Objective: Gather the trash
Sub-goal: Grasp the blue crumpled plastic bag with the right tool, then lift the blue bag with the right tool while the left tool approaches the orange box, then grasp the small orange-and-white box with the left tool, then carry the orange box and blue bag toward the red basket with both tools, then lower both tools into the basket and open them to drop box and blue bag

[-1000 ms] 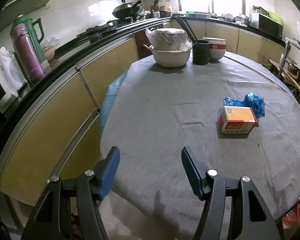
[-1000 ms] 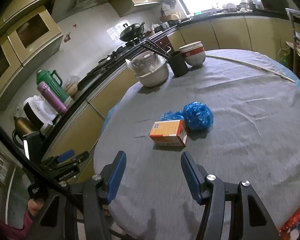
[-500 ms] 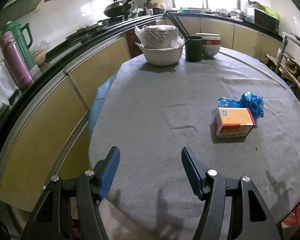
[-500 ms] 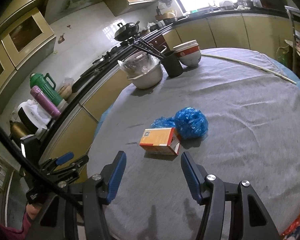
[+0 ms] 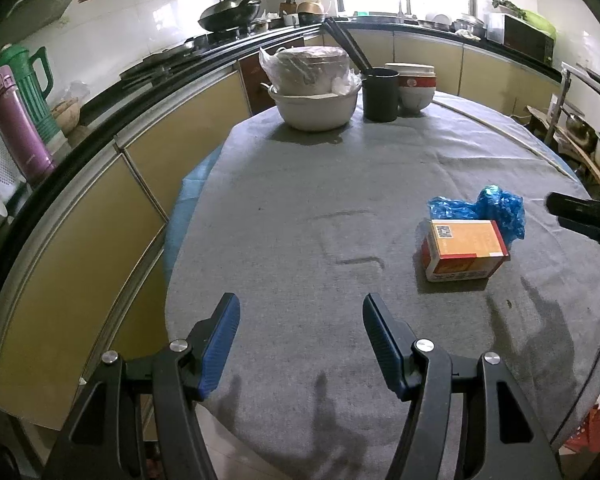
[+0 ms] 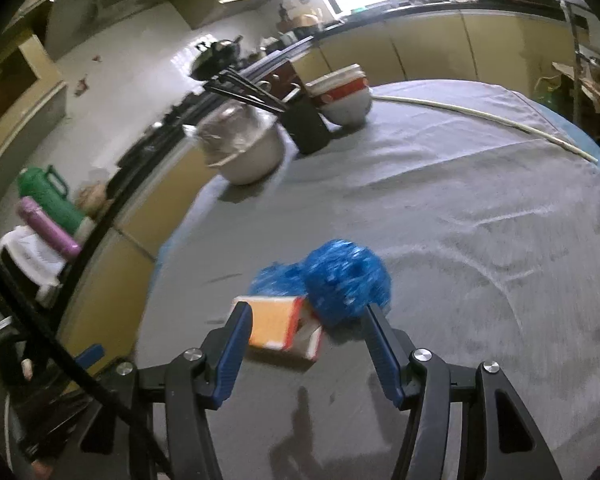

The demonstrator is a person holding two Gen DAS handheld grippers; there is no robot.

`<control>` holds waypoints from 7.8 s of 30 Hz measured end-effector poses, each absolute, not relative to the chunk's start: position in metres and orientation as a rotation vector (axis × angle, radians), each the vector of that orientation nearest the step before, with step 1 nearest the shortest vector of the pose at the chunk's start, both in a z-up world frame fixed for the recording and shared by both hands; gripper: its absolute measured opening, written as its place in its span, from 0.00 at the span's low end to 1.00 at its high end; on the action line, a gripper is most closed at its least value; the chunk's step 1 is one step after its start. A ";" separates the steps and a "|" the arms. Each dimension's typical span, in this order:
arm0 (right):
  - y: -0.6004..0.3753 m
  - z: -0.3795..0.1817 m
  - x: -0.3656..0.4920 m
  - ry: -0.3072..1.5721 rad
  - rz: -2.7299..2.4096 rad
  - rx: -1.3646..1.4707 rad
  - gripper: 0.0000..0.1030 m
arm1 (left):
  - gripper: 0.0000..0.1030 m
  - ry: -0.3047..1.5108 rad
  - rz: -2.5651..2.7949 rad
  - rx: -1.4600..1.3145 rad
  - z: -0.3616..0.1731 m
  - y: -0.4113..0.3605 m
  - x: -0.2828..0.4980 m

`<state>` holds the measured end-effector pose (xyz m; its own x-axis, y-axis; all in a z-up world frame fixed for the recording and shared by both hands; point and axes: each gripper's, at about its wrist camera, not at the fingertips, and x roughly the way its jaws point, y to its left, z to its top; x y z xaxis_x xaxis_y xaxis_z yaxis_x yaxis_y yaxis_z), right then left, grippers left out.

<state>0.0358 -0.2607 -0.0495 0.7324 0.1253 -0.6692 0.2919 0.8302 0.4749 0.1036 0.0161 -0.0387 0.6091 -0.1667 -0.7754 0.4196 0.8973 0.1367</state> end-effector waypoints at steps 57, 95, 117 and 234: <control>-0.284 -0.116 -0.046 0.879 -0.282 0.759 0.41 | 0.77 0.993 -1.213 0.438 -0.088 -0.122 0.169; -0.309 -0.091 -0.001 0.770 -0.312 0.626 0.53 | 0.40 0.892 -0.936 0.486 -0.088 -0.121 0.113; -0.299 -0.102 -0.060 0.761 -0.303 0.703 0.53 | 0.66 0.918 -0.846 0.382 -0.077 -0.106 0.112; -0.350 -0.085 -0.337 0.475 -0.529 0.964 0.53 | 0.47 0.563 -0.941 0.729 -0.020 -0.238 -0.144</control>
